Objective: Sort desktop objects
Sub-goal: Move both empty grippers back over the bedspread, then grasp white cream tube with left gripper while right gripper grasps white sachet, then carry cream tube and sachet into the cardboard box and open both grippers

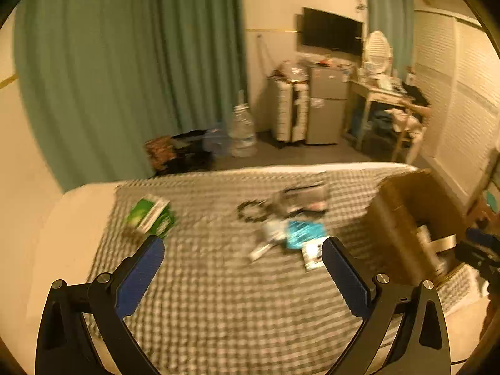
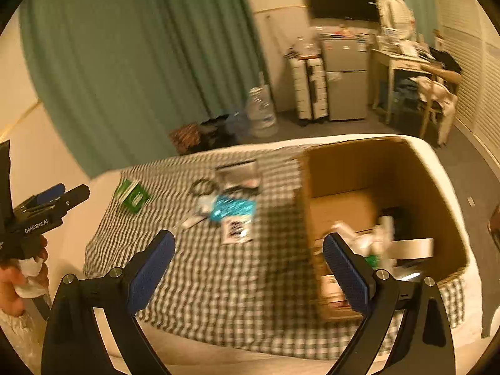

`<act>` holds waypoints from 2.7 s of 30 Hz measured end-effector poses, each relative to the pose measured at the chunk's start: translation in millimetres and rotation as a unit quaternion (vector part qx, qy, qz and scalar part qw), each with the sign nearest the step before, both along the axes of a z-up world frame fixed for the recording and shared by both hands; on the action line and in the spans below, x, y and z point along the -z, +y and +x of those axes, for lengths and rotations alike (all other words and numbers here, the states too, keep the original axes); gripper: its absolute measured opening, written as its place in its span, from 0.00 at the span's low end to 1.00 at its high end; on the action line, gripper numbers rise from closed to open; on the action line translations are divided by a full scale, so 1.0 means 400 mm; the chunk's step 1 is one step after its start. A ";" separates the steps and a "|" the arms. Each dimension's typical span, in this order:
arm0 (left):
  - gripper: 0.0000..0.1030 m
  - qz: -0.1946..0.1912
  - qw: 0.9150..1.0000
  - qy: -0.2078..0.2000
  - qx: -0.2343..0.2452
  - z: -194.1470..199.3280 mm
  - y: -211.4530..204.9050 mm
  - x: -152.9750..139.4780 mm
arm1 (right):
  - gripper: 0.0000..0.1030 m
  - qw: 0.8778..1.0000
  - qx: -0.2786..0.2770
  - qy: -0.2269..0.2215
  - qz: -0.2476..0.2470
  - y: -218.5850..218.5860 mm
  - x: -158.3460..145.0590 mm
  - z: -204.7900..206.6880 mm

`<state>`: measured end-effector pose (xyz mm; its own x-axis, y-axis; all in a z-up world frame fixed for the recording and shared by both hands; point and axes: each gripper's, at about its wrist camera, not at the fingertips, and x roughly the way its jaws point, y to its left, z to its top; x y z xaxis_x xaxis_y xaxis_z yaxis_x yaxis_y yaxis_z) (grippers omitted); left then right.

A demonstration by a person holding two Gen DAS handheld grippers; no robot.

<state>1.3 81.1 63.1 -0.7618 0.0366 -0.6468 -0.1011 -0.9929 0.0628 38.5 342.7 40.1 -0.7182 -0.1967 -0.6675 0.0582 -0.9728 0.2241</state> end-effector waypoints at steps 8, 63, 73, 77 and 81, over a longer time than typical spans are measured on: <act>1.00 -0.004 0.999 -0.029 -0.038 0.002 -0.075 0.281 | 0.94 0.999 -0.005 -0.026 -0.020 -0.135 0.178 -0.037; 0.47 -0.026 0.981 -0.036 0.191 -0.400 0.081 0.629 | 0.11 0.992 0.026 -0.117 0.046 -0.213 0.546 -0.452; 0.22 0.051 0.974 -0.064 0.210 -0.380 0.013 0.603 | 0.11 0.993 0.018 -0.116 0.020 -0.213 0.540 -0.442; 0.22 0.061 0.975 -0.065 0.202 -0.360 -0.005 0.582 | 0.10 0.993 0.005 -0.113 0.017 -0.225 0.531 -0.433; 0.22 0.069 0.979 -0.063 0.182 -0.346 -0.042 0.557 | 0.10 0.994 -0.001 -0.108 0.014 -0.235 0.518 -0.422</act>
